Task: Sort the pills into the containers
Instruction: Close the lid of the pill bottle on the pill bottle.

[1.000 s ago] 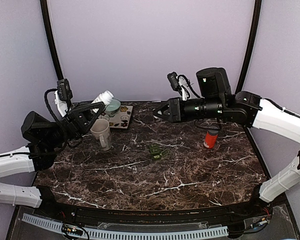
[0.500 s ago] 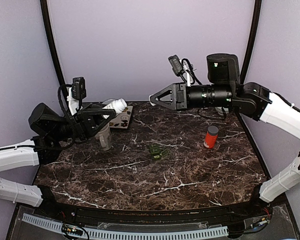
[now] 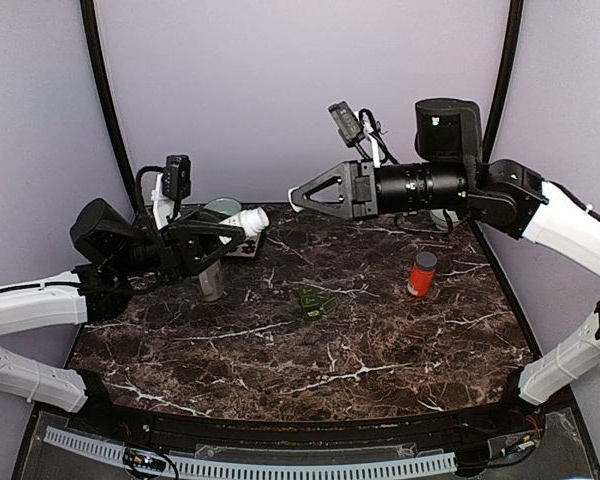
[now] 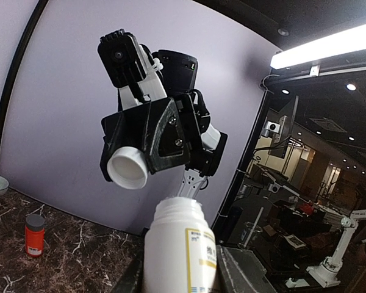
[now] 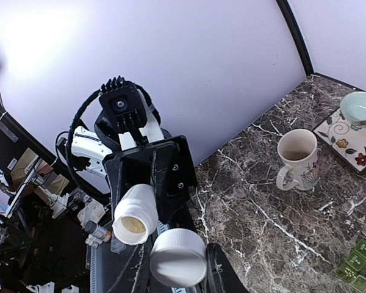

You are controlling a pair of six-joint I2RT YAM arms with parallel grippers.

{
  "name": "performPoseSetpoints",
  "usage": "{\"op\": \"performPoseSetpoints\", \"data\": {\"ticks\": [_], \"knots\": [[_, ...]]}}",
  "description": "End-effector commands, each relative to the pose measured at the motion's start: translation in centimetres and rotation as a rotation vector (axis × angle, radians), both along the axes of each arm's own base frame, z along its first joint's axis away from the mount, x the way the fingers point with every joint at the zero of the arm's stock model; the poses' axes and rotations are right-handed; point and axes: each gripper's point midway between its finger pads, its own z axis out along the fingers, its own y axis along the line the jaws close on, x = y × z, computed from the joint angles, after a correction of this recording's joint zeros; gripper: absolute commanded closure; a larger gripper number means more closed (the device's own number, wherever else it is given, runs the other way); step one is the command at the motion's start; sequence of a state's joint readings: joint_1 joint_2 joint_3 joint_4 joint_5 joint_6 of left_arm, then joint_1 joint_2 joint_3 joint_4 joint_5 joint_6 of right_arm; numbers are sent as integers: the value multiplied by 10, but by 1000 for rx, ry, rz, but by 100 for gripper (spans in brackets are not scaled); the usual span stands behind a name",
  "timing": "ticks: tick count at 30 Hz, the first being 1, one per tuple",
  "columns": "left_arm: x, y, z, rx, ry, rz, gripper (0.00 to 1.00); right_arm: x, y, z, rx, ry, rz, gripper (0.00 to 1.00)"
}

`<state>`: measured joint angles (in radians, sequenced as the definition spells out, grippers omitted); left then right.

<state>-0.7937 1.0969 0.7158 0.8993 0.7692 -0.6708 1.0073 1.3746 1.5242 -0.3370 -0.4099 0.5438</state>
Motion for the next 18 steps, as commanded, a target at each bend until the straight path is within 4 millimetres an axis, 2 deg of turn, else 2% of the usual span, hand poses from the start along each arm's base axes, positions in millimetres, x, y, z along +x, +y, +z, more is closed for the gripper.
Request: {"op": "performPoseSetpoints", "data": {"ticks": [1, 10, 18], "knots": [[-7, 4, 18, -33, -50, -31, 100, -15, 9, 22, 59, -22, 67, 100], [-7, 2, 20, -32, -53, -42, 100, -28, 22, 17, 53, 2, 125, 100], [-7, 3, 19, -33, -52, -41, 100, -36, 26, 22, 77, 12, 160, 100]]}}
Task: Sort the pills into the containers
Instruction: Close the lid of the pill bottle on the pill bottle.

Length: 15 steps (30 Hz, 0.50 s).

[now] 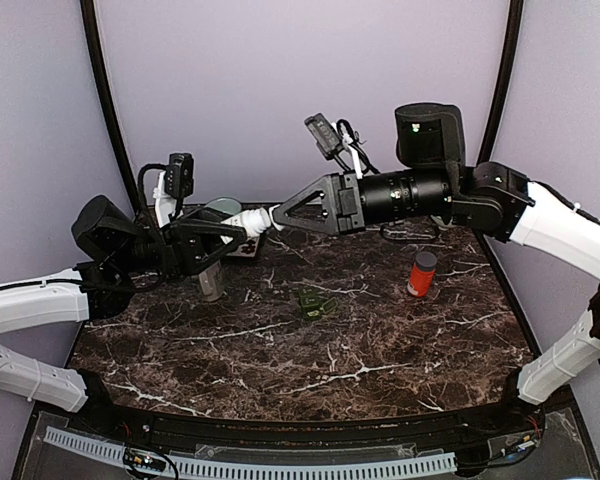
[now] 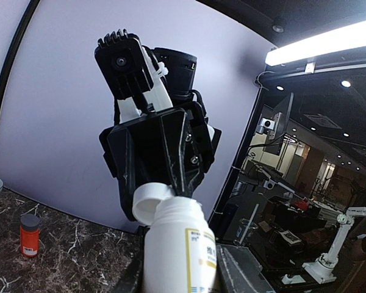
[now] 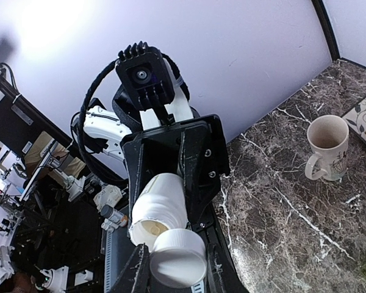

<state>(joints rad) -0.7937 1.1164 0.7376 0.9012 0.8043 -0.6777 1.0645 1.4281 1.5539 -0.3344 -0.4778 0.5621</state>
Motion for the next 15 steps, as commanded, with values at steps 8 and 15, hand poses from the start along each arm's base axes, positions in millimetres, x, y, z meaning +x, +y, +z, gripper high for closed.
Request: {"op": "performPoseSetpoints", "data": {"ticks": [8, 15], "knots": [[-5, 6, 17, -42, -44, -9, 100, -14, 7, 31, 100, -14, 65, 100], [-6, 6, 19, -45, -47, -16, 100, -13, 11, 28, 90, -11, 63, 100]]}}
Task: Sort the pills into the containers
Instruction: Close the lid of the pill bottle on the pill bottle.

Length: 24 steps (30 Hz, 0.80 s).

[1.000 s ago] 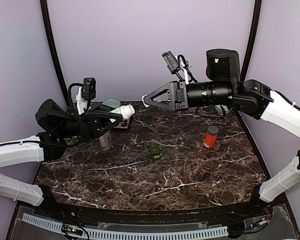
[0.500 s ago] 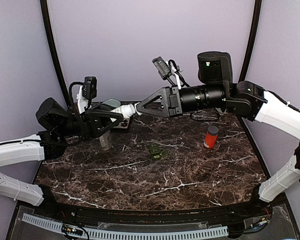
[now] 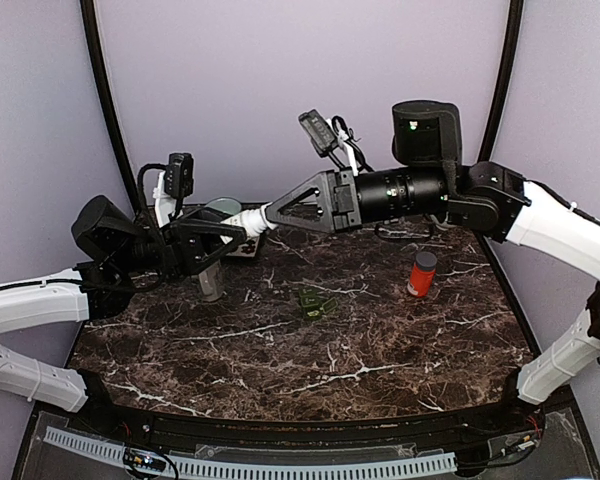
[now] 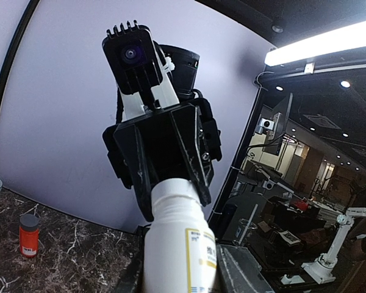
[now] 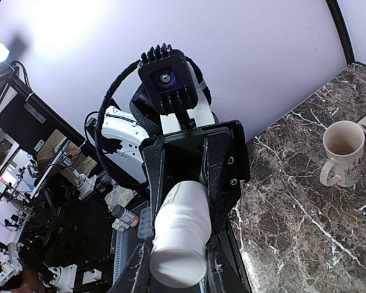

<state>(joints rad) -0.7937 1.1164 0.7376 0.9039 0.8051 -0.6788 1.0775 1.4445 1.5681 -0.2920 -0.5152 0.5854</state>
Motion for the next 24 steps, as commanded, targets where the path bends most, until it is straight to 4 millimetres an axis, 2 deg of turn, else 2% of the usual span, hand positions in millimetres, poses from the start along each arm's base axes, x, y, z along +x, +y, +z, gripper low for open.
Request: {"op": "performPoseSetpoints", "data": {"ticks": [1, 24], "knots": [[-6, 6, 18, -45, -47, -16, 100, -5, 4, 18, 49, -21, 19, 100], [-6, 5, 21, -51, -45, -26, 100, -10, 15, 14, 36, -25, 41, 100]]}}
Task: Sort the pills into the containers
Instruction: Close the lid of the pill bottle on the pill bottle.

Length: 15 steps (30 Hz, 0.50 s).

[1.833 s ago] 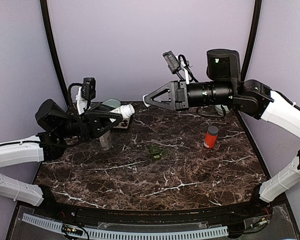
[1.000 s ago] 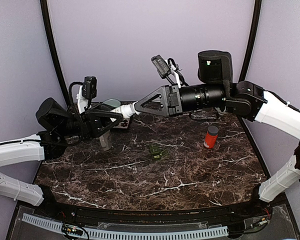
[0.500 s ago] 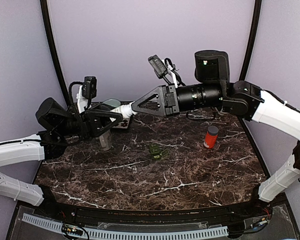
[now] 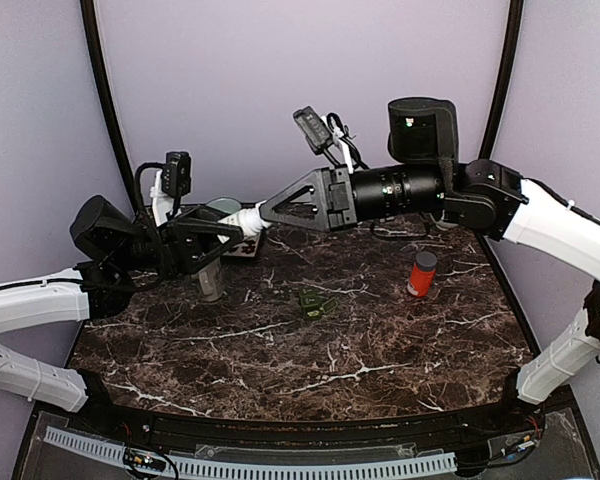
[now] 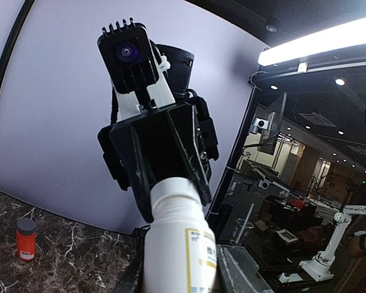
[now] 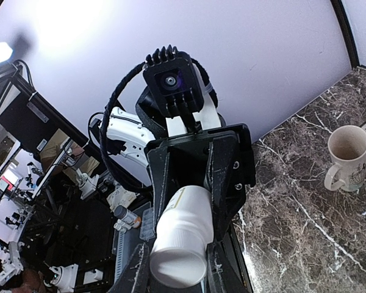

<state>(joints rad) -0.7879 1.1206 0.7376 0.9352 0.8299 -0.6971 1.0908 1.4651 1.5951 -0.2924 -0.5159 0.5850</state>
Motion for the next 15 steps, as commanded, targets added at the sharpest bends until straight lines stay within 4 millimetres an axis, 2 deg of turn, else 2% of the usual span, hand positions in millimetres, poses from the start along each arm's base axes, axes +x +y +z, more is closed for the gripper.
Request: {"op": "performPoseSetpoints", "data": {"ticks": [1, 15], "knots": [[-2, 3, 17, -40, -34, -4, 100, -7, 10, 9, 28, -22, 29, 100], [2, 4, 22, -62, -25, 22, 100, -14, 15, 2, 4, -32, 37, 98]]}}
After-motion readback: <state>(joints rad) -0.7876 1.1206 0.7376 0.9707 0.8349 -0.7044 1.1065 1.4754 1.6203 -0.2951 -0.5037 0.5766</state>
